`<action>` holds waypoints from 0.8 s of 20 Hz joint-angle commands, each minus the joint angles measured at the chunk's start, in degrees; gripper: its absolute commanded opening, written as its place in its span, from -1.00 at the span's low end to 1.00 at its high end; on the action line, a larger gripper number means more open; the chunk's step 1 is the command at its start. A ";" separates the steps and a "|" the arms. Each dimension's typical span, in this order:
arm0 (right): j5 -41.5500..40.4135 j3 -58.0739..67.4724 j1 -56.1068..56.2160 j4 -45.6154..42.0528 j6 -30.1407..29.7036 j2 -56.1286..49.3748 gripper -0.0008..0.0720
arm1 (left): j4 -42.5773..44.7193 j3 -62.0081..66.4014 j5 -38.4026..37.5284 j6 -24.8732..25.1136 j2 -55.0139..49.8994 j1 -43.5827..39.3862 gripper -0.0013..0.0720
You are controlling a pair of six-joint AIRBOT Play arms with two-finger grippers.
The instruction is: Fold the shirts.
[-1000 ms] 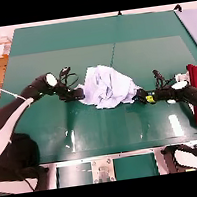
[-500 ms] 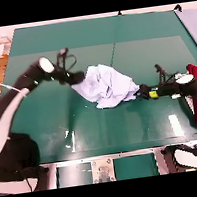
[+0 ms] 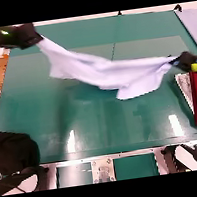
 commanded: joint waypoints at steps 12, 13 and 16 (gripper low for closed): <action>-0.68 -9.79 -2.40 -0.26 1.60 6.47 -0.93 | 0.98 -31.01 -3.61 2.10 3.96 4.55 -0.90; -1.68 -11.10 -2.40 -0.26 1.42 4.42 -0.93 | 0.94 -34.34 -0.76 2.12 2.82 4.55 -0.91; -3.63 -11.76 -2.14 -0.07 1.38 -4.00 -0.93 | -1.33 -38.27 3.45 5.05 -3.93 4.55 -0.90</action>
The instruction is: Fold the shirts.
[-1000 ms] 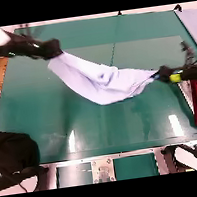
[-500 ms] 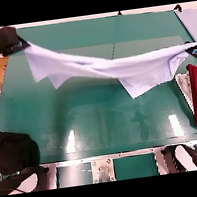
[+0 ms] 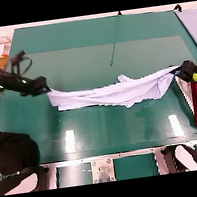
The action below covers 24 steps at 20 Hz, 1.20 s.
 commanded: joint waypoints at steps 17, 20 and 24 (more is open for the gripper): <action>6.34 34.32 0.55 12.70 -4.68 -5.11 -0.93 | -8.63 27.89 5.05 8.44 7.67 0.00 -0.91; 6.03 45.16 -0.24 12.50 -2.34 2.29 -0.93 | -8.63 35.30 4.94 8.41 16.63 0.00 -0.90; 2.45 50.86 -3.08 11.28 -1.05 10.49 -0.93 | -7.72 39.54 4.57 8.20 25.05 0.00 -0.90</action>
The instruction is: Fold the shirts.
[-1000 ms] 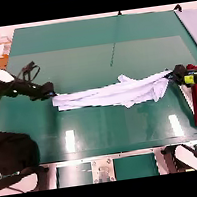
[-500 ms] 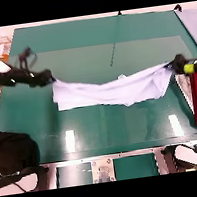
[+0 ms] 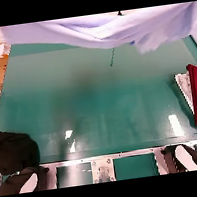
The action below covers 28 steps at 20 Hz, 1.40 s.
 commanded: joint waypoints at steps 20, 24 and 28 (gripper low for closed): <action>-31.58 -44.94 13.53 3.41 -13.99 -33.40 -0.92 | -12.02 -32.09 17.35 8.04 -40.52 -0.02 -0.90; -27.32 -32.20 13.38 3.67 -13.97 -47.34 -0.92 | -17.49 -24.28 20.00 10.71 -47.89 0.00 -0.90; -17.77 -23.96 9.68 -0.28 -13.94 -47.82 -0.21 | -13.03 -18.47 12.92 8.57 -47.47 4.04 0.69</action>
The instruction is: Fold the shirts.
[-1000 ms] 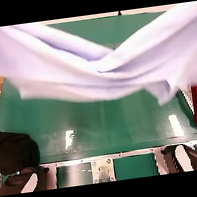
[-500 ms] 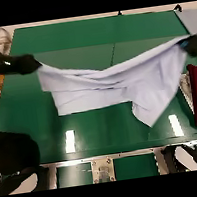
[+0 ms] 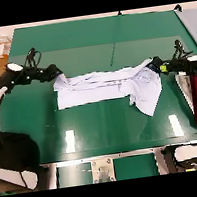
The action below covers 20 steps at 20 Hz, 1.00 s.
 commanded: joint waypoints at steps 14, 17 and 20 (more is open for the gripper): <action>20.52 -3.06 -21.35 -9.60 1.01 -0.98 -0.26 | 16.31 -9.18 -32.50 -11.10 -1.46 7.30 0.45; 20.46 -3.10 -21.35 -9.62 1.03 -0.98 -0.26 | 15.82 -9.79 -27.04 -11.08 -1.49 2.51 0.44; 20.31 -3.15 -21.35 -9.60 1.03 -0.98 -0.24 | 15.23 -9.84 -24.81 -11.10 -1.53 -0.90 0.44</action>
